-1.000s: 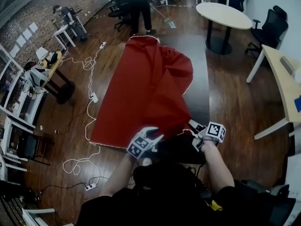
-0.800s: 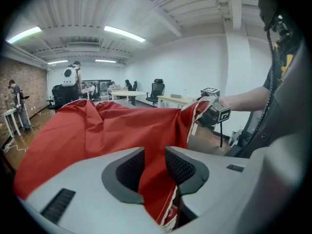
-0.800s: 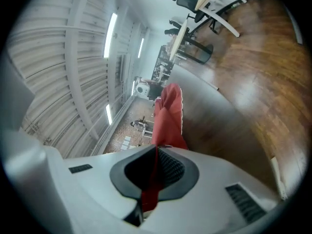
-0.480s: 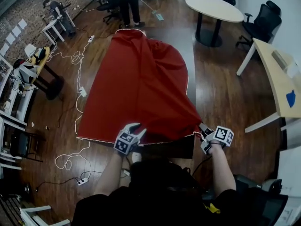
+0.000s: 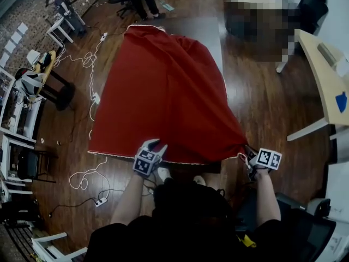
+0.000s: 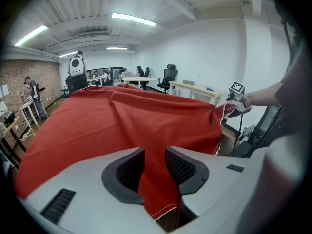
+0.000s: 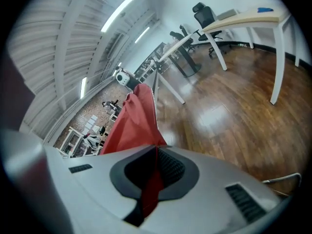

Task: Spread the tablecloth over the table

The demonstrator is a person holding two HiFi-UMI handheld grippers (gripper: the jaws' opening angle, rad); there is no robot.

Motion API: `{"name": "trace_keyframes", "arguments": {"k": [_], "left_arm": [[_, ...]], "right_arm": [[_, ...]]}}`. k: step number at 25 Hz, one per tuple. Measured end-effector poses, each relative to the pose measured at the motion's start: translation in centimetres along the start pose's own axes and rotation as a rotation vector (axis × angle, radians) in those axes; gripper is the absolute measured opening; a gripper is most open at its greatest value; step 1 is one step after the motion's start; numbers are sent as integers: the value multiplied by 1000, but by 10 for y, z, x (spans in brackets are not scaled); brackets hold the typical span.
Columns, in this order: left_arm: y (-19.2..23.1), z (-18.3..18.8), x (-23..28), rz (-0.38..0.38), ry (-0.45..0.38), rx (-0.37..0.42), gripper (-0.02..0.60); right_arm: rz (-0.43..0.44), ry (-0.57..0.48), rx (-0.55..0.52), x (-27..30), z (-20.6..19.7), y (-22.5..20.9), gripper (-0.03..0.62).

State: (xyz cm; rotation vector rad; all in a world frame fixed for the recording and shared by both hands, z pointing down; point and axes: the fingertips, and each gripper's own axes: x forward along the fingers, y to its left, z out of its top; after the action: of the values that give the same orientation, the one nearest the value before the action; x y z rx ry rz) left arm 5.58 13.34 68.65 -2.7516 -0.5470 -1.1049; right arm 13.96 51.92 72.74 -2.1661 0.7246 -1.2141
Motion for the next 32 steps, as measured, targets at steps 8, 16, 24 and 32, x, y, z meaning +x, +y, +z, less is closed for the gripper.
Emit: {"name": "trace_keyframes", "arguments": {"k": [8,16,24,32], "left_arm": [[0,-24,8,17,69,-29,135],[-7,-40,9,66,99,-160,8],[-20,-38,10,290,149,-219,6],[-19,-69,-11,484,232,-336,34]], "right_arm": [[-64,39,-1,0,-15,-7,3],[-85,165,-94,5,-13,-2,3],[24,382,-268,15,-8,-25,3],[86,465,-305,-1,-13,-53,3]]}}
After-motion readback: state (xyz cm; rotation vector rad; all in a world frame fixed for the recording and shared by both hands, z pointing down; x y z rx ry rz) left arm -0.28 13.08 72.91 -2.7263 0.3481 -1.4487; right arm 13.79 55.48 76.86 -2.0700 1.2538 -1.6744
